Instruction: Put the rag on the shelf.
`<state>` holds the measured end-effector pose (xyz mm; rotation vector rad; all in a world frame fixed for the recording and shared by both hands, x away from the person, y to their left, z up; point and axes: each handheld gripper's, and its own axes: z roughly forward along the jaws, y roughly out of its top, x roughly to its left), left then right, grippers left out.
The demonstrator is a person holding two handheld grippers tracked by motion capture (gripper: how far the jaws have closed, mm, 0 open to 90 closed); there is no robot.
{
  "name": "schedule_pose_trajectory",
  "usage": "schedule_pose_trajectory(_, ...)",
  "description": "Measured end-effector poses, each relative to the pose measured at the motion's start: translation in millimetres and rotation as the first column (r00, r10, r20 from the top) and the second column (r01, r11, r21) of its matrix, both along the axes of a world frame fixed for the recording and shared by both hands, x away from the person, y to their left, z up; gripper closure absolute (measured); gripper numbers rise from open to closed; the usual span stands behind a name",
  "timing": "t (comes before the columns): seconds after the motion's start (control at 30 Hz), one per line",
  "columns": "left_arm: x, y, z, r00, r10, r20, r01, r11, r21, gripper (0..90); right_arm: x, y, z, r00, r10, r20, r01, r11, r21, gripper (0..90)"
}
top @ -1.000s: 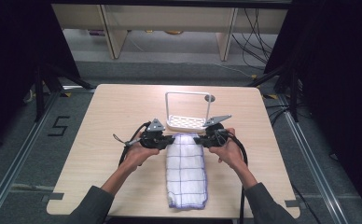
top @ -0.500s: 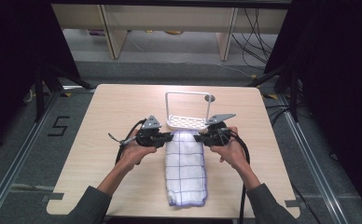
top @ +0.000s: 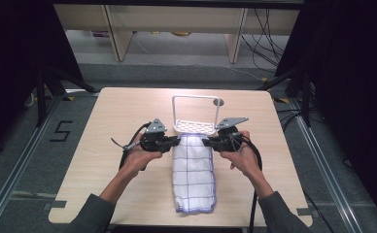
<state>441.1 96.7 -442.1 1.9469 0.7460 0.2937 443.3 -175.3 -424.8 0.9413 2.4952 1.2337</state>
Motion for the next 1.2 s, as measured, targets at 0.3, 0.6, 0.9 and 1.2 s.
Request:
schedule_pose_trajectory(0.3,-6.9,1.4,23.0,0.9993,-0.020,0.031,0.021,0.9995,-0.022,83.3,-10.5,-2.2,21.7,0.9995,-0.008,0.029,0.007,0.9995,0.031,85.2)
schedule_pose_trajectory(0.6,-16.0,3.9,59.2,0.9976,-0.028,0.064,0.030,0.9992,-0.026,83.3,-19.4,-2.6,49.6,0.9953,0.007,0.096,-0.011,0.9989,0.045,85.3)
schedule_pose_trajectory(0.9,-22.2,6.0,101.4,0.9932,-0.054,0.103,0.059,0.9974,-0.041,83.4,-26.1,-5.4,86.8,0.9882,0.004,0.153,-0.015,0.9974,0.070,85.4)
schedule_pose_trajectory(1.2,-6.9,6.4,140.9,0.9895,-0.026,0.142,0.032,0.9986,-0.041,83.5,-16.6,-4.2,122.0,0.9774,-0.016,0.211,-0.004,0.9955,0.094,85.4)
